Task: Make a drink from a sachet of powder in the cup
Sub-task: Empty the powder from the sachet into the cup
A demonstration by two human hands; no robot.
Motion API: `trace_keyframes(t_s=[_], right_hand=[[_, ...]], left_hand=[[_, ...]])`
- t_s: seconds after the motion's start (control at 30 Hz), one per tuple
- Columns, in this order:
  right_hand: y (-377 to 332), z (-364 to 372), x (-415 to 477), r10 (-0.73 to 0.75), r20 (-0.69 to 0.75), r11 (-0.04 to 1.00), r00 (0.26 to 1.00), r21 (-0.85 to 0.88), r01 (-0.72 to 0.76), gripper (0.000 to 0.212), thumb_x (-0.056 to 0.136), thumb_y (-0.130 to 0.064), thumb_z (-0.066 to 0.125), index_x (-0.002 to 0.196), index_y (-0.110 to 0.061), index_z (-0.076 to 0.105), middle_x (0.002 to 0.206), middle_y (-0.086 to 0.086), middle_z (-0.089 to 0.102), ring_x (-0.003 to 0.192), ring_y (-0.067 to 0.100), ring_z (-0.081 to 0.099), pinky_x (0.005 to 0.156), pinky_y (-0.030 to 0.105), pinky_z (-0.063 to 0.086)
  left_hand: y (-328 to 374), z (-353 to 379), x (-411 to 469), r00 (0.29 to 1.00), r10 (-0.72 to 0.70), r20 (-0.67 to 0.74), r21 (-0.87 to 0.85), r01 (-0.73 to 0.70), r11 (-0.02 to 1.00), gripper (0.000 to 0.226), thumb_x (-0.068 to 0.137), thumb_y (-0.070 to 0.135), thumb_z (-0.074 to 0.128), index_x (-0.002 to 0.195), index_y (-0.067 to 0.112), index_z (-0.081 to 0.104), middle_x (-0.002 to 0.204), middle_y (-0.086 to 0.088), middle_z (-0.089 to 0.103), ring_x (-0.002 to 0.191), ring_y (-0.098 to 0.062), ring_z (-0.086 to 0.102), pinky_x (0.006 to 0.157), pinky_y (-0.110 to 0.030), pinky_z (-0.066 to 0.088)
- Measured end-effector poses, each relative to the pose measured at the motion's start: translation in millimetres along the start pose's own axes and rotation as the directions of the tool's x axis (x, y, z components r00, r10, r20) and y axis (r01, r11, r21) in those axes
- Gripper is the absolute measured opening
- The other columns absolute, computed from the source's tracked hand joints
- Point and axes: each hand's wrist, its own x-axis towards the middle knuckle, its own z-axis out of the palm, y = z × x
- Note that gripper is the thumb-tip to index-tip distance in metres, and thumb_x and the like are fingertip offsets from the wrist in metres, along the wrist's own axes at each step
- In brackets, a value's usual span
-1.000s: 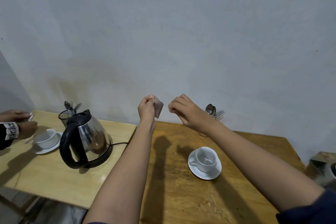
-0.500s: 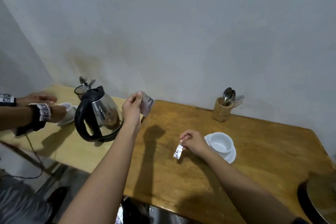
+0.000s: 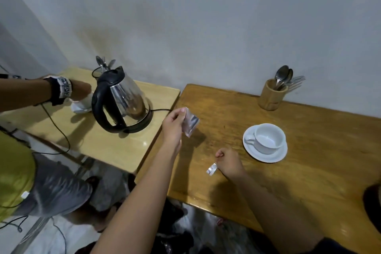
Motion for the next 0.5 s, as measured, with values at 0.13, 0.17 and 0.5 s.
trace_keyframes(t_s=[0.13,0.17,0.5], right_hand=[[-17.7,-22.1,-5.5,-0.017,-0.018,0.977,1.000,0.214,0.020,0.012,0.079,-0.013,0.068,0.088,-0.019,0.062,0.098,0.005,0.064,0.090,0.020,0.061,0.078,0.029,0.046],[-26.3,-32.3,-7.4,-0.009,0.023,0.938,1.000,0.347,0.001,0.015,0.079,-0.016,0.070,0.092,-0.017,0.061,0.094,0.003,0.064,0.088,0.018,0.061,0.077,0.028,0.047],[-27.6,-133.7,-20.0,-0.103,-0.212,0.752,0.972,0.623,0.216,0.021,0.086,-0.009,0.064,0.069,-0.018,0.055,0.066,-0.001,0.057,0.055,-0.006,0.054,0.056,0.009,0.042]], left_hand=[[2.9,25.5,3.6,0.997,-0.035,-0.062,0.027,0.037,0.999,0.051,0.082,0.039,0.062,0.091,-0.010,0.059,0.062,-0.002,0.055,0.057,-0.018,0.048,0.061,-0.030,0.041],[4.0,35.2,4.4,0.997,-0.045,-0.065,0.023,0.047,0.999,0.051,0.085,0.035,0.061,0.099,-0.013,0.058,0.069,-0.004,0.055,0.063,-0.018,0.049,0.066,-0.030,0.042],[14.2,167.3,-3.7,0.996,-0.092,0.020,0.031,0.092,0.995,0.007,0.090,0.013,0.057,0.090,0.010,0.064,0.078,0.004,0.061,0.073,-0.006,0.054,0.067,-0.017,0.044]])
